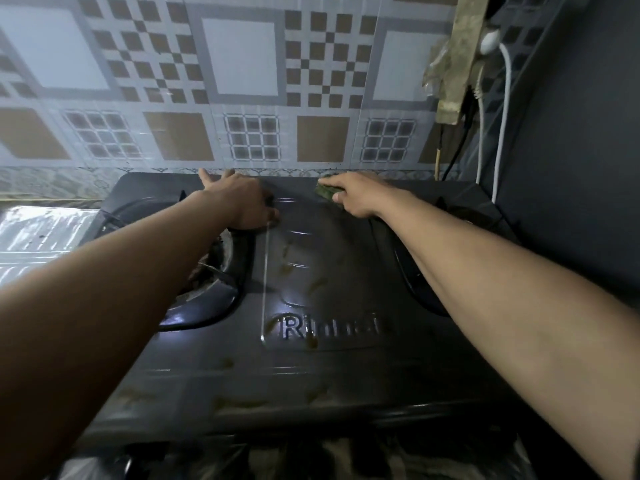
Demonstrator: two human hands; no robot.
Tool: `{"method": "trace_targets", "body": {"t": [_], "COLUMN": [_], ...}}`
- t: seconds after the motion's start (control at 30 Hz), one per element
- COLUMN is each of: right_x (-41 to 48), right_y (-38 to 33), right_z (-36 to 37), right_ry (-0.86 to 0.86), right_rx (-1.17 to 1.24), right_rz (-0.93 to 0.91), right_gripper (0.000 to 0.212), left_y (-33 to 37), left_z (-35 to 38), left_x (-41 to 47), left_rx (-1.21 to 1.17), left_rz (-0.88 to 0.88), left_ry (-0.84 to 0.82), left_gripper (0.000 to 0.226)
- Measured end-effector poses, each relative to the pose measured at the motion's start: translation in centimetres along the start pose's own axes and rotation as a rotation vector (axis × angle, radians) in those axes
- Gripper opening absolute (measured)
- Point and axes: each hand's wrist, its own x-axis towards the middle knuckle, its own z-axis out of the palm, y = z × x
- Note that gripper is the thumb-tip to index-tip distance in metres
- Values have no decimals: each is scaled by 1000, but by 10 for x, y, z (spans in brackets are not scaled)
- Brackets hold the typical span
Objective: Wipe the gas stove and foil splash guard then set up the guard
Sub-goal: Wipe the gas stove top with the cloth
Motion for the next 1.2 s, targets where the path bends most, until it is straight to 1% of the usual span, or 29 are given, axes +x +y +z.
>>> {"method": "trace_targets", "body": {"t": [0.03,0.13,0.2,0.23,0.33,0.43,0.57,0.73,0.97,1.2], "right_x": [0,0,-2,-4,-4,-3,-4,-10,-25,-42], "right_y": [-4,-16,-25,-31,-48,-66,-84,-92,-94,-100], "right_z": [3,18,25,26,26,27,29,38,47,47], "right_ry": [5,-28,-15,0,31,27,30,6,-34,-70], "right_rx": [-19,-6,29,54,91,108,97,22,3,-33], "right_rz": [-15,-29,0,15,19,-9,-56,-69,-111,-98], "right_gripper": [50,56,61,60,51,49,48,51,53,53], "left_y": [-3,-8,-11,-13,-19,-24,-28,-27,-31,-30], "left_z": [1,2,2,3,6,8,10,15,20,16], "left_x": [-3,-14,-22,-24,-31,-36,-41,-44,-48,-50], "left_rx": [1,4,16,12,-9,-44,-50,-42,-83,-44], "left_rz": [-1,-31,-29,-24,-23,-27,-14,-27,-44,-66], "left_ry": [0,4,12,16,-3,-8,-3,-10,-31,-68], "left_gripper": [63,50,55,58,66,68,71,84,86,82]}}
